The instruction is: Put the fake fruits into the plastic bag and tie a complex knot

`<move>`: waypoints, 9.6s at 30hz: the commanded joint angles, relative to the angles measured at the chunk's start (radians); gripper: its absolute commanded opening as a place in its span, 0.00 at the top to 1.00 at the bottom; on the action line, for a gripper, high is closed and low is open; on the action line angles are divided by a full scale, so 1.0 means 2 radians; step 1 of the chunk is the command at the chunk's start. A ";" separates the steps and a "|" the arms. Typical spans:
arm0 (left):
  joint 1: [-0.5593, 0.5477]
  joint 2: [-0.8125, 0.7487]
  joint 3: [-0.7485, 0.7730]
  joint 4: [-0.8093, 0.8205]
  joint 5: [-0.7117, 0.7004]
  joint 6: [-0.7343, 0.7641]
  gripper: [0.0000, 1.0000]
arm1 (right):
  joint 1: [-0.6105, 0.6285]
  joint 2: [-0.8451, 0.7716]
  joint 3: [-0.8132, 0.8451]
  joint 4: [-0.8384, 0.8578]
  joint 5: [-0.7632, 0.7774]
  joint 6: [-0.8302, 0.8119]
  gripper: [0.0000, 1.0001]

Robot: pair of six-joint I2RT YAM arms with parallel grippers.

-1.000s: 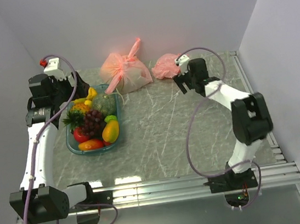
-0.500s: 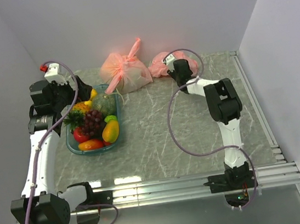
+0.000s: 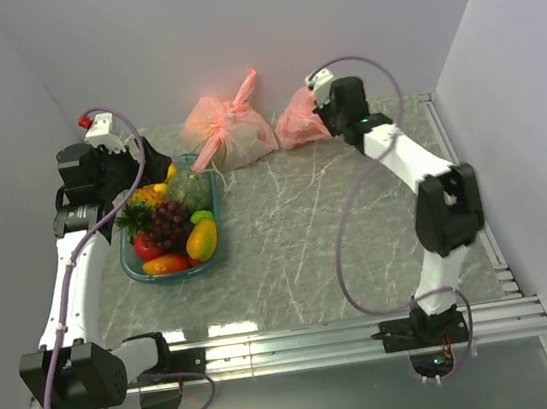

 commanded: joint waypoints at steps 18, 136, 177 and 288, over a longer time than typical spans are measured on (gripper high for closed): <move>-0.181 0.007 -0.040 0.021 0.066 0.112 0.01 | -0.020 -0.202 -0.114 -0.189 -0.375 0.289 1.00; -0.337 0.327 -0.023 0.379 0.135 -0.391 0.20 | -0.064 -0.401 -0.339 -0.194 -0.448 0.273 1.00; -0.297 0.400 0.336 -0.236 0.141 0.150 0.99 | 0.037 -0.328 -0.172 -0.190 -0.146 0.029 0.05; -0.448 0.213 0.082 0.035 0.135 0.147 0.66 | -0.036 -0.279 -0.233 -0.117 -0.257 0.358 1.00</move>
